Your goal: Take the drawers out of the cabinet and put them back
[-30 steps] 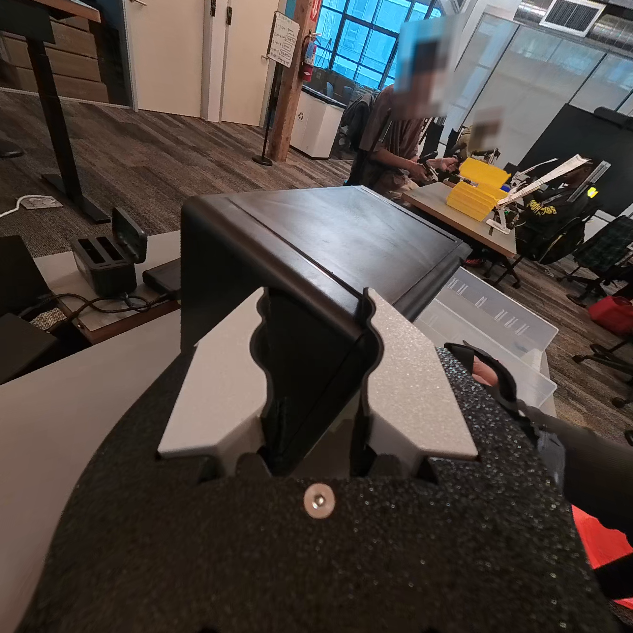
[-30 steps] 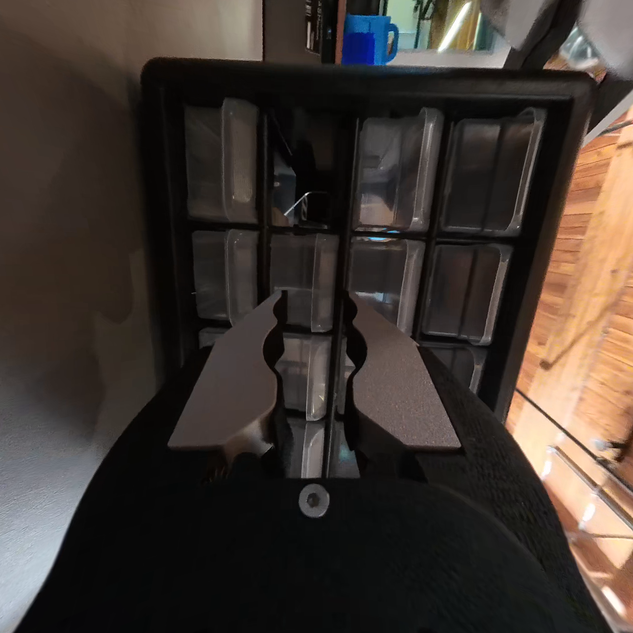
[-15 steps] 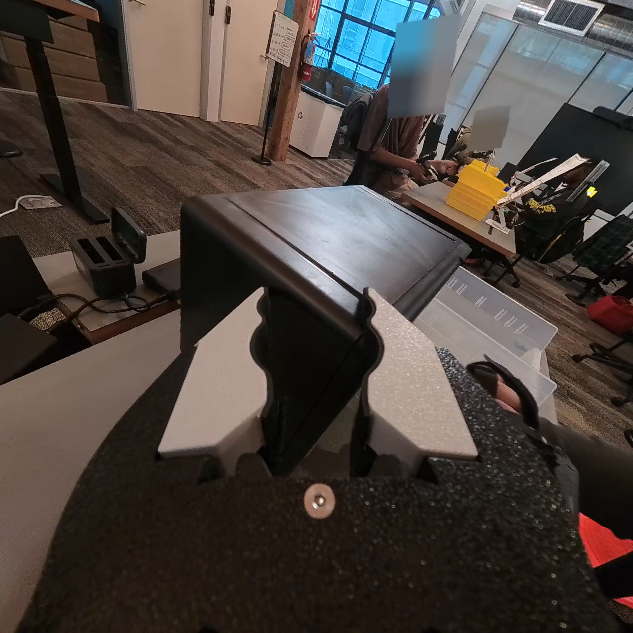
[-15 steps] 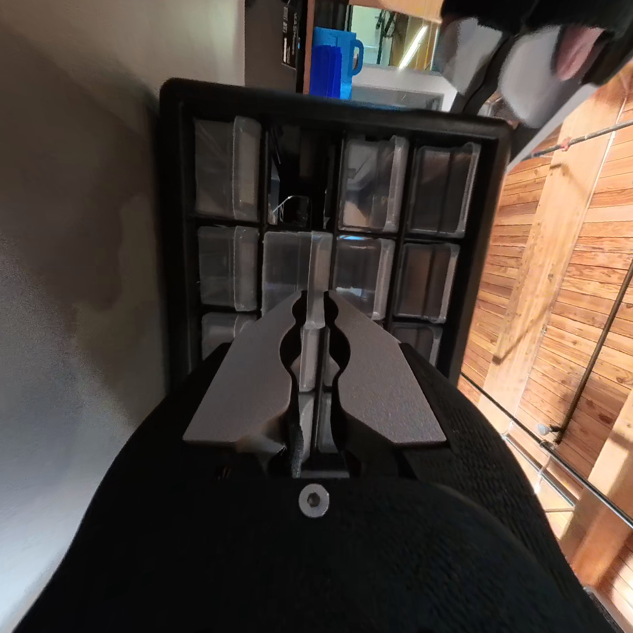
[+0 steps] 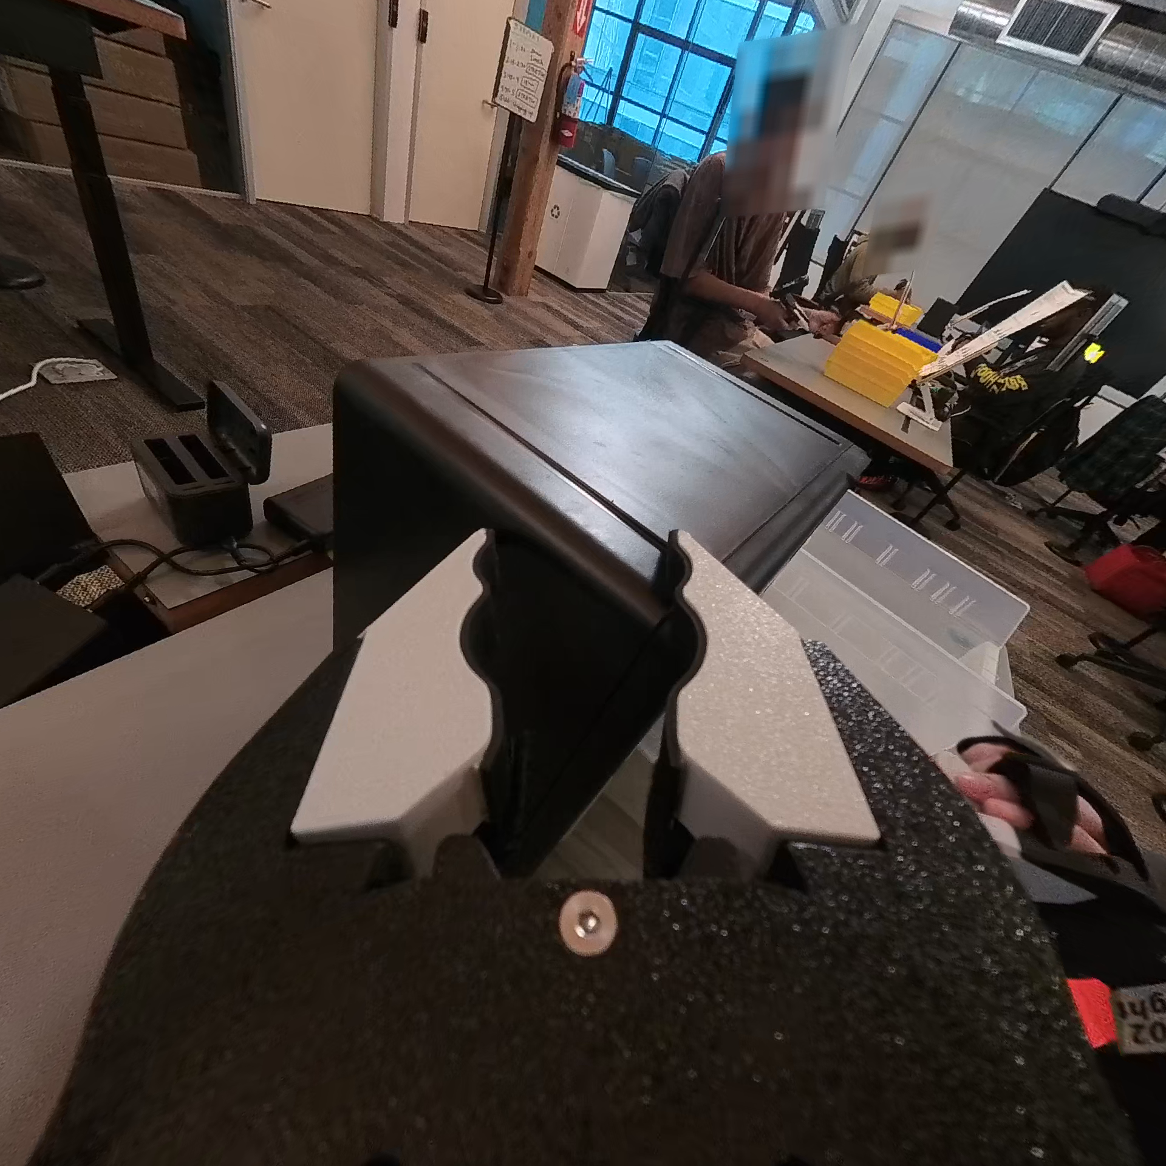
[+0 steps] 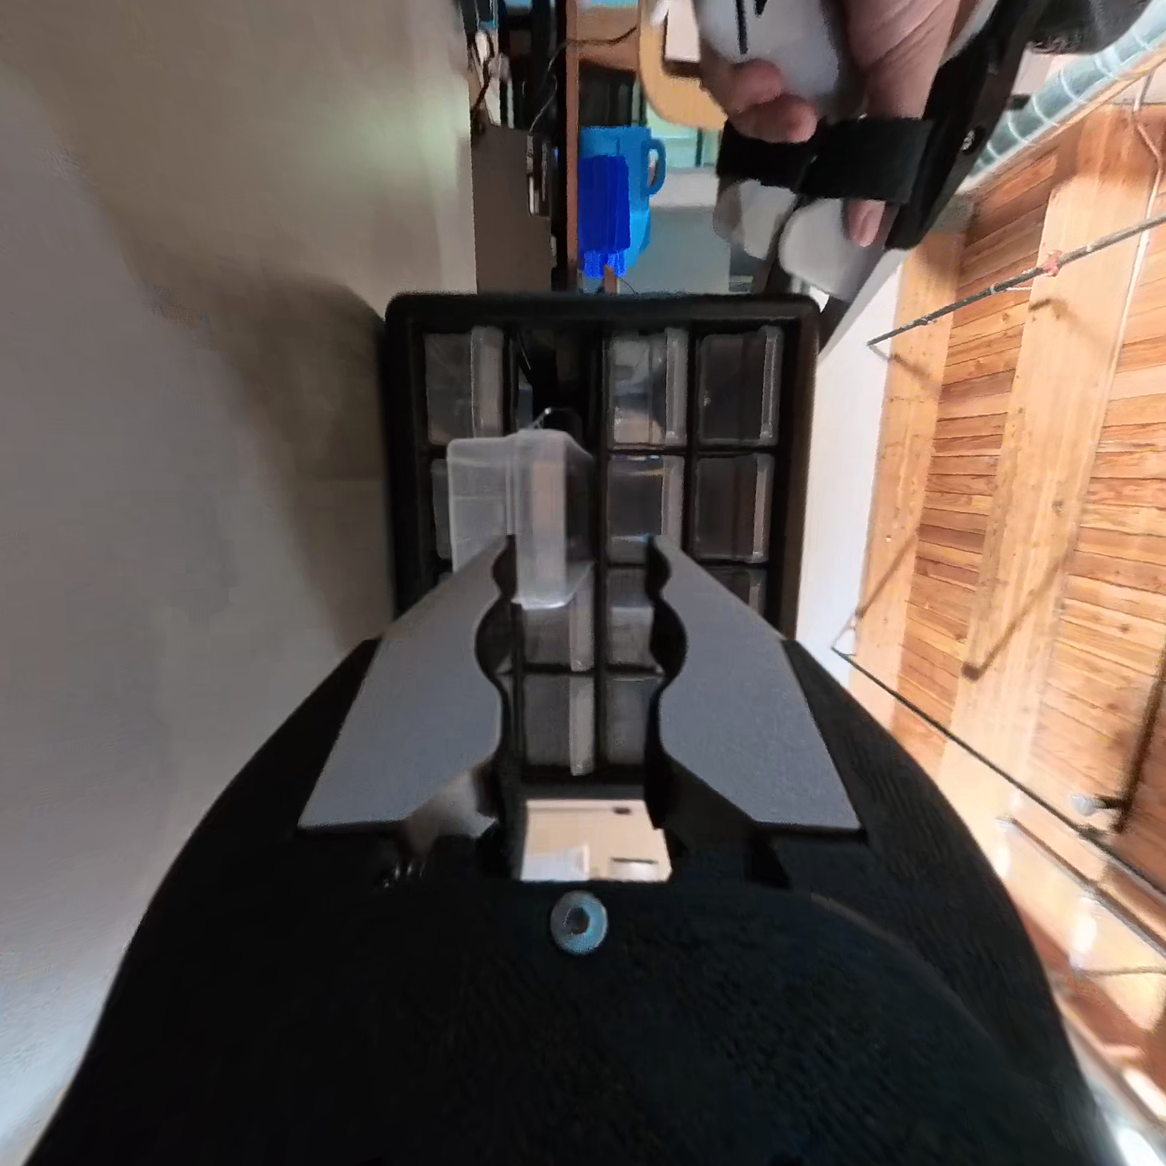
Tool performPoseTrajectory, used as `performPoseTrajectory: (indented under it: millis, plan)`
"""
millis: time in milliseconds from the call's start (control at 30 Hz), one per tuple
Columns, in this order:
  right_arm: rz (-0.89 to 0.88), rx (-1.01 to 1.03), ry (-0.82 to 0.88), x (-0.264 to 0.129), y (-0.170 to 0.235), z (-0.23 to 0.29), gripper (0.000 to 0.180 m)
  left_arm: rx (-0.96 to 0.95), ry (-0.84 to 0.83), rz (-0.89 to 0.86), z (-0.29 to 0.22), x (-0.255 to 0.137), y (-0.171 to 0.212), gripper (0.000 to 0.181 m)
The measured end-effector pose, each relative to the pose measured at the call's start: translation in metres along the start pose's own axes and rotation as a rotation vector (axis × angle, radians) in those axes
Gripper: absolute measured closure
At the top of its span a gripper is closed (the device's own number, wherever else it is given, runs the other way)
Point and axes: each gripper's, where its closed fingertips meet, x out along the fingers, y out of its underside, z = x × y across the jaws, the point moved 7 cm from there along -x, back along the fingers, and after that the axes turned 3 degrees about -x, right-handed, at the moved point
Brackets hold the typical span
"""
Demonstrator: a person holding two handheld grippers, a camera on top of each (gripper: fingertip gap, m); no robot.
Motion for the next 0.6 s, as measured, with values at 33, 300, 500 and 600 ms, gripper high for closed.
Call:
performPoseTrajectory:
  millis: [33,300,500,600]
  plan:
    - [-0.015,0.034,-0.01,0.0,-0.002,0.0,0.127,0.0,0.0,0.0,0.0,0.0,0.0,0.129]
    - [0.091,0.034,-0.092,0.038,0.005,0.018,0.073,0.0,0.001,0.001,0.0,0.0,0.0,0.129]
    - [0.108,-0.054,-0.113,0.04,-0.007,0.024,0.136,-0.001,0.006,-0.001,0.0,0.0,0.0,0.129]
    - [0.076,0.005,-0.146,0.026,-0.014,0.019,0.139,-0.002,0.008,-0.002,0.0,0.0,0.0,0.129]
